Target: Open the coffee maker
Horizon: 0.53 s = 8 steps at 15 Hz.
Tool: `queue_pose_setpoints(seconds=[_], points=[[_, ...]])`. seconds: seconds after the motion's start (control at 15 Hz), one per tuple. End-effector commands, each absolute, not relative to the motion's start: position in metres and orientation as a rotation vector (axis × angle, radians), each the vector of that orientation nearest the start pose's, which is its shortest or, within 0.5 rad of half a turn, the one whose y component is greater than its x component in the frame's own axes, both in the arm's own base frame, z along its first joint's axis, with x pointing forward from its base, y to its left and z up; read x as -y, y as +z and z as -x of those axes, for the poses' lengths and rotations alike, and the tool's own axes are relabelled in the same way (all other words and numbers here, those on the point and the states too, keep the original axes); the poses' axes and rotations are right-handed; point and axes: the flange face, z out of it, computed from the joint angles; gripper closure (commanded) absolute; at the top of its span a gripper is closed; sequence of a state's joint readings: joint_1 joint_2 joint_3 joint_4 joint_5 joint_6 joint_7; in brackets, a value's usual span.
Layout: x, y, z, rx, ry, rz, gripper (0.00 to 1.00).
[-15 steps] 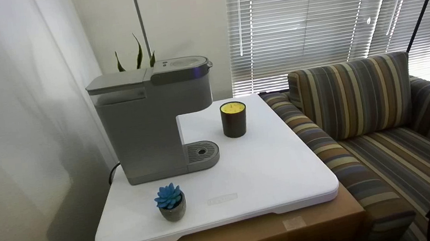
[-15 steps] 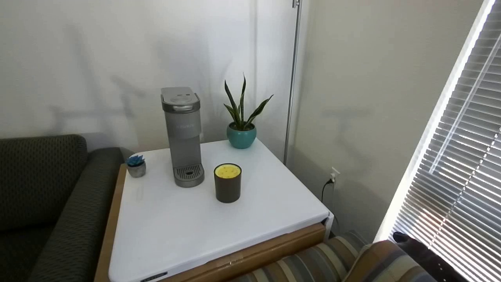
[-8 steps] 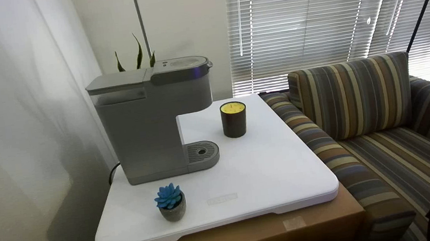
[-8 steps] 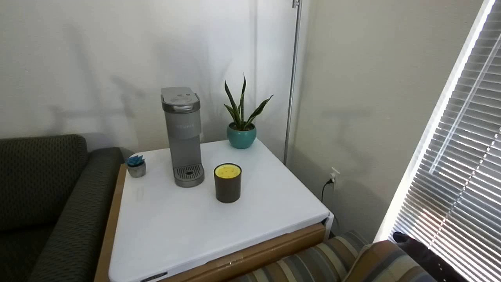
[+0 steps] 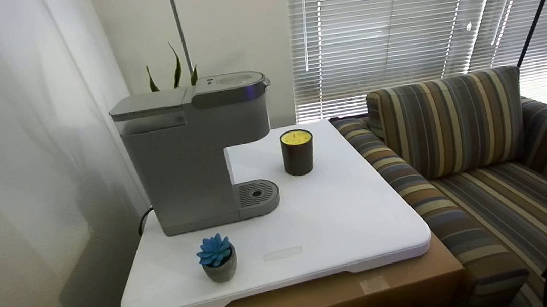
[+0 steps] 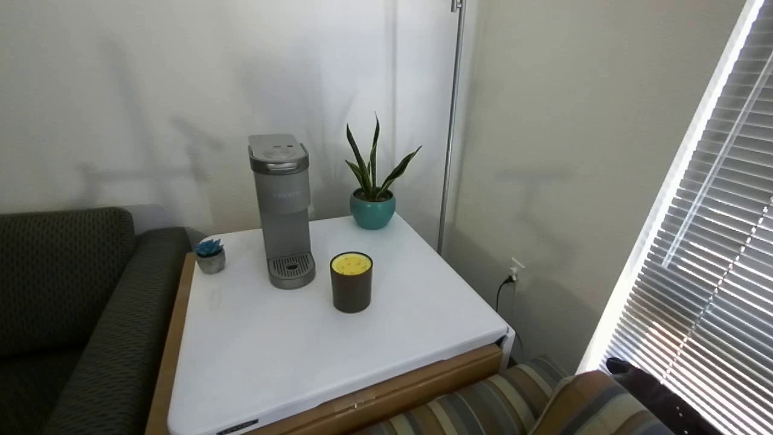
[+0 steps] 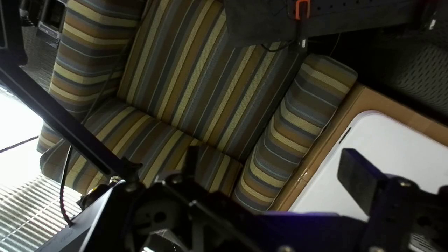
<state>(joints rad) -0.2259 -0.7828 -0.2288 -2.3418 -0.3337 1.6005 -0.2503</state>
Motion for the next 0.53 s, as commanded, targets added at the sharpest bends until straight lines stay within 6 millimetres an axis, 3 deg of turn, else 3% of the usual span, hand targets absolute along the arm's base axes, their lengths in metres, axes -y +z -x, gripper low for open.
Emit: queue_pose_setpoints(seconds=[0.0,0.27,0.47], points=[[0.190,0.592,-0.262,-0.226,0.048,3.306,0.00],[0.190,0.592,-0.262,-0.226,0.048,3.306,0.00],[0.203,0.600,-0.253,-0.326,-0.002,3.264,0.00]])
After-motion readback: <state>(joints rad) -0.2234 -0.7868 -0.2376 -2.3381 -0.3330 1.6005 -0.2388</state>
